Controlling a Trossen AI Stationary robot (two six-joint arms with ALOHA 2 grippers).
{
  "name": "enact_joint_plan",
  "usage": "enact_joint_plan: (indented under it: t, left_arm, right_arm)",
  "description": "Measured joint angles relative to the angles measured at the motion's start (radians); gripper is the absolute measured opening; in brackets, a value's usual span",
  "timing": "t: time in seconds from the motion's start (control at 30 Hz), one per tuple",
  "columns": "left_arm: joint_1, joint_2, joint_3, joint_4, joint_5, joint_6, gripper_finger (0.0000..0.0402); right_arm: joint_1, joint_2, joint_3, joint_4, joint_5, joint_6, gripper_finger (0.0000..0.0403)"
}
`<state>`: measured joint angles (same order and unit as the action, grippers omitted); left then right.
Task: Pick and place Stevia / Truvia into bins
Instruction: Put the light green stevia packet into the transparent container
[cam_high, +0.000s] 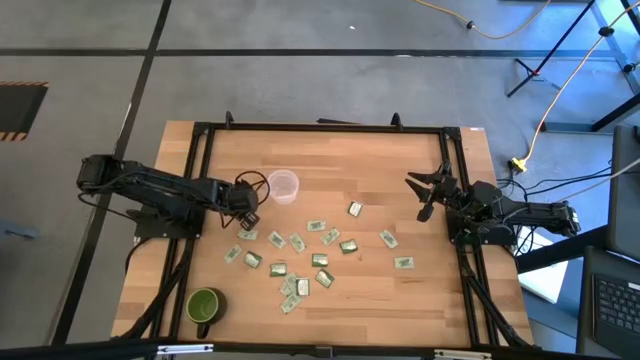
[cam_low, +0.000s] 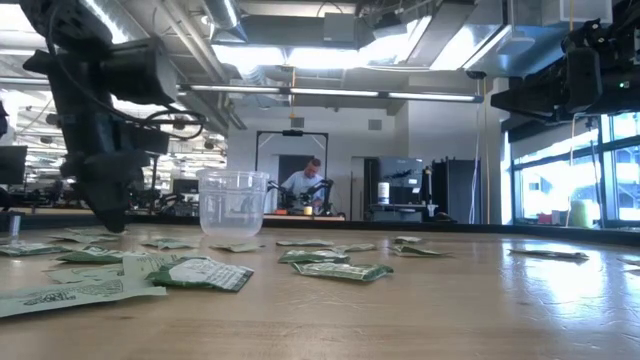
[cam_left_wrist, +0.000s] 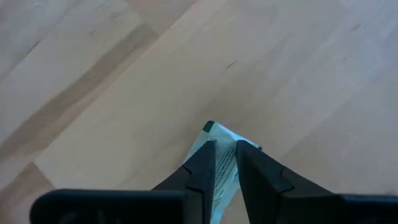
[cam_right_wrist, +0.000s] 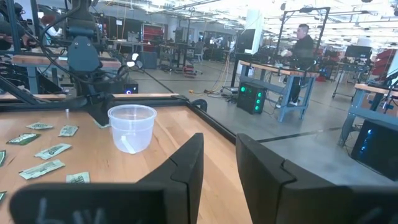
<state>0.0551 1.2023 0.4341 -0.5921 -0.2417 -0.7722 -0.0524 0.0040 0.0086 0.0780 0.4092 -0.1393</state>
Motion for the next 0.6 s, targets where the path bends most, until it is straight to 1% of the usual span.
enact_joint_plan:
  t: [0.17, 0.43, 0.6]
  left_arm:
    - [-0.001, 0.038, 0.002, 0.01, -0.034, -0.009, 0.0054]
    - [-0.001, 0.014, -0.003, 0.008, -0.028, 0.006, 0.0007]
    - [0.0, -0.011, 0.014, -0.015, -0.008, 0.001, 0.0006]
  right_arm:
    - [0.0, 0.0, 0.0, 0.0, 0.0, 0.0, 0.0099]
    - [0.0, 0.0, 0.0, 0.0, 0.0, 0.0, 0.0099]
    - [0.0, 0.0, 0.0, 0.0, 0.0, 0.0, 0.0099]
